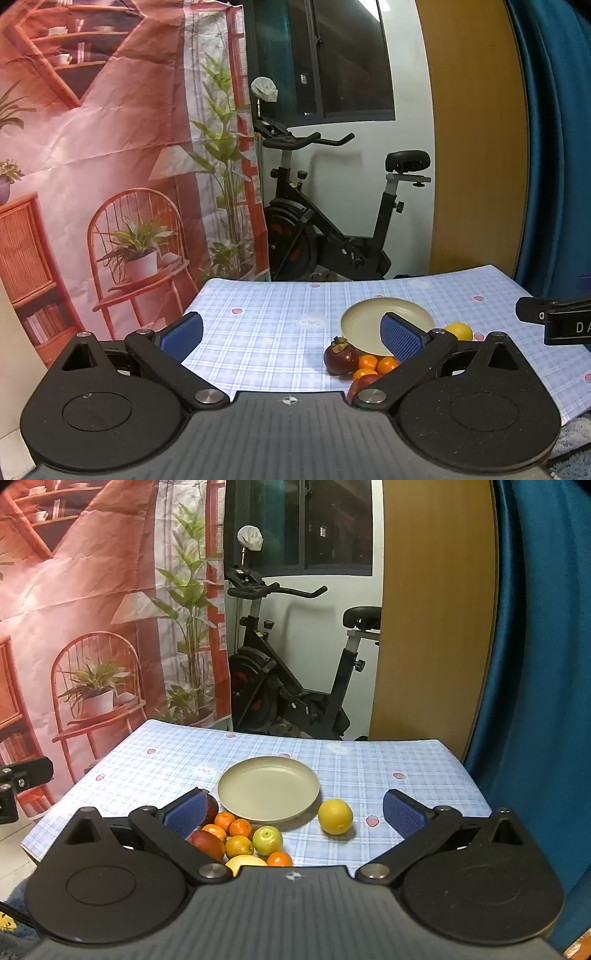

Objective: Organize fruits

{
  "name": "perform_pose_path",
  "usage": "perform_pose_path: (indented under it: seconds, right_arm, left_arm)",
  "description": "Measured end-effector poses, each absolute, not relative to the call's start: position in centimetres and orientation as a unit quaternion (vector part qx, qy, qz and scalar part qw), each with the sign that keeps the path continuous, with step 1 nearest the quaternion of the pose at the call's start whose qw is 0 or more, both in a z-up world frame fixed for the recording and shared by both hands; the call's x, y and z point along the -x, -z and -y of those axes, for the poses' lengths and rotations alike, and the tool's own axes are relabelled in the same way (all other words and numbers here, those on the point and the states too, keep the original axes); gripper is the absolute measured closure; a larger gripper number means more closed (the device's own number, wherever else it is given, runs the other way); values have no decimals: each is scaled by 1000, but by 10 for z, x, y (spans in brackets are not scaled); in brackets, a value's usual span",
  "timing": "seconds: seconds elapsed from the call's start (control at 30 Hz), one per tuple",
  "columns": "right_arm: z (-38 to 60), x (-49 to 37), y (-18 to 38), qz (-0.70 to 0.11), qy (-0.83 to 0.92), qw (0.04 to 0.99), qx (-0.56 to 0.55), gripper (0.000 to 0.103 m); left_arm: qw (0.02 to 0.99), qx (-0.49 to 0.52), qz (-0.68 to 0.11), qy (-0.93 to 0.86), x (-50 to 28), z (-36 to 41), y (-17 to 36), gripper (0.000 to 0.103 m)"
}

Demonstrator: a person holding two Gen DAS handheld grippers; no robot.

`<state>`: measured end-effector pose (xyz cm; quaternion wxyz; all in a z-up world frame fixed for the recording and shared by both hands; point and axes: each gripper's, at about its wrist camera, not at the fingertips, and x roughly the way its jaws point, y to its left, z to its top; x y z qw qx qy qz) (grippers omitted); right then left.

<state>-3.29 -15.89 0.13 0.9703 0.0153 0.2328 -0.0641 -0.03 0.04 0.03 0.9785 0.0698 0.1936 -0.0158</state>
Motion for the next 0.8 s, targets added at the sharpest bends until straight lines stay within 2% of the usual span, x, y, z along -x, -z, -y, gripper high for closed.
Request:
perform_pose_path:
  seconds: [0.8]
  right_arm:
    - [163, 35, -3, -227, 82, 970, -21, 0]
  left_arm:
    - [979, -67, -192, 26, -2, 1, -1, 0]
